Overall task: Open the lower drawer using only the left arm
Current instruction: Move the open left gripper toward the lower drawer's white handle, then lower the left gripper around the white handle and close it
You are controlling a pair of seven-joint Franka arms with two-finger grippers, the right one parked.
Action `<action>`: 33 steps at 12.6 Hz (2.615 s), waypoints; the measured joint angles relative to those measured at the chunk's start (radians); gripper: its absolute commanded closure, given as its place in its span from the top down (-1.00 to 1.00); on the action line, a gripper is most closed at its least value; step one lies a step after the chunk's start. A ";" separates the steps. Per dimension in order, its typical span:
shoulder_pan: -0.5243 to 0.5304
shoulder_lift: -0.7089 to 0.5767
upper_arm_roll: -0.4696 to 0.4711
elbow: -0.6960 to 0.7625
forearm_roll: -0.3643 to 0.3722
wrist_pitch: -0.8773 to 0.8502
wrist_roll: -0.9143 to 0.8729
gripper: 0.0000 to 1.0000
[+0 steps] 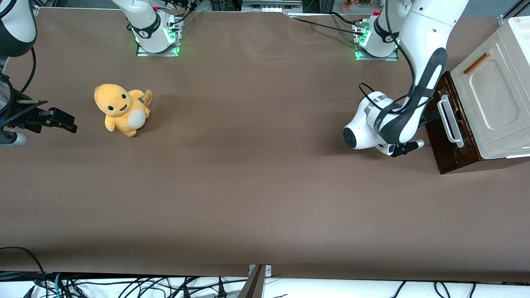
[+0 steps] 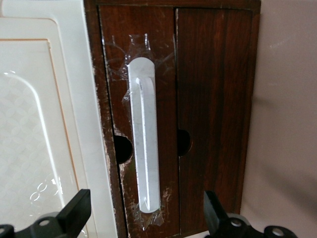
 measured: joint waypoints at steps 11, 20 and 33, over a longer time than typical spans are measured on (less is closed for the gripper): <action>0.031 0.075 0.012 -0.004 0.092 -0.036 0.041 0.93; 0.071 0.086 0.012 -0.004 0.147 -0.033 0.072 0.87; 0.088 0.094 0.013 -0.003 0.180 -0.032 0.062 0.00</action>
